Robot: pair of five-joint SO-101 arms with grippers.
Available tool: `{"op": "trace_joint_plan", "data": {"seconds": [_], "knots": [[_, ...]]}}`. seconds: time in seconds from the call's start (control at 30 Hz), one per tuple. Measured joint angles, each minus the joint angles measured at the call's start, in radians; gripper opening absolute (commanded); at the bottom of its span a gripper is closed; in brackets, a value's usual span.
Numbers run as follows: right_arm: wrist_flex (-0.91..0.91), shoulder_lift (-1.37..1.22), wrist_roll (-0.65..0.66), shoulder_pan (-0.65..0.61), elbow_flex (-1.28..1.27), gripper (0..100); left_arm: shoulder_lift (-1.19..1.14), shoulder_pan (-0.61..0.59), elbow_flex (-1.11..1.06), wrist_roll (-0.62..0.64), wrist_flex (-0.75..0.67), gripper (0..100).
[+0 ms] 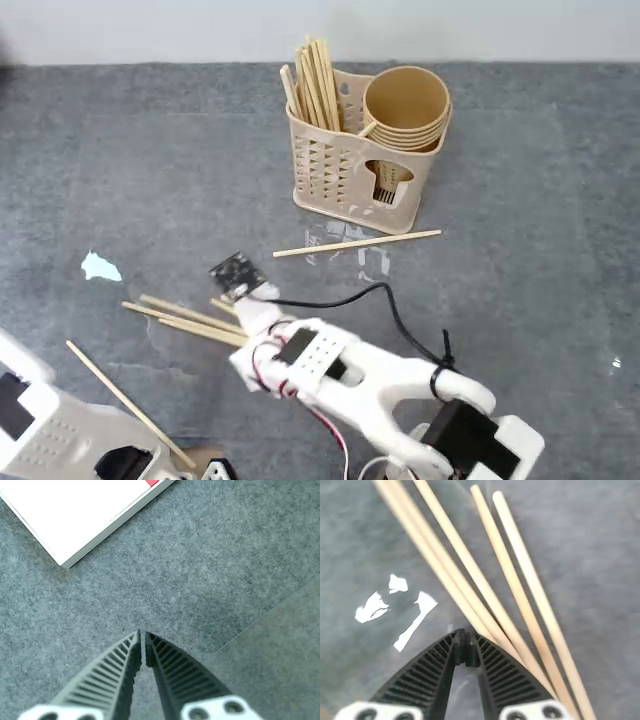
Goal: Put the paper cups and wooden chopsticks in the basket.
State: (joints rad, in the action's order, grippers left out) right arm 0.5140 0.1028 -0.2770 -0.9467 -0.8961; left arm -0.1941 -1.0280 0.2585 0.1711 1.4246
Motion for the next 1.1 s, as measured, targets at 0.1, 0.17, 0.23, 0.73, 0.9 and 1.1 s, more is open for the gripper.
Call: {"op": "trace_joint_plan", "data": {"seconds": [0.1,0.17,0.23,0.73,0.9,1.1], "knots": [[0.000,0.000,0.025,0.049,0.000,0.9,0.000,0.000,0.000,0.000,0.000,2],[0.006,0.000,0.040,0.072,0.000,0.9,0.000,0.000,0.000,0.000,0.000,2],[0.021,0.000,0.049,0.077,0.002,0.9,0.000,0.000,0.000,0.000,0.002,2],[0.264,0.377,0.213,0.075,0.003,6.5,0.000,0.081,-0.006,-0.078,0.178,1],[0.350,0.384,0.218,0.075,0.029,26.2,0.000,0.081,-0.072,-0.083,0.178,1],[0.528,0.210,0.218,0.075,0.249,38.7,0.000,0.081,-0.104,-0.083,0.178,1]]}}
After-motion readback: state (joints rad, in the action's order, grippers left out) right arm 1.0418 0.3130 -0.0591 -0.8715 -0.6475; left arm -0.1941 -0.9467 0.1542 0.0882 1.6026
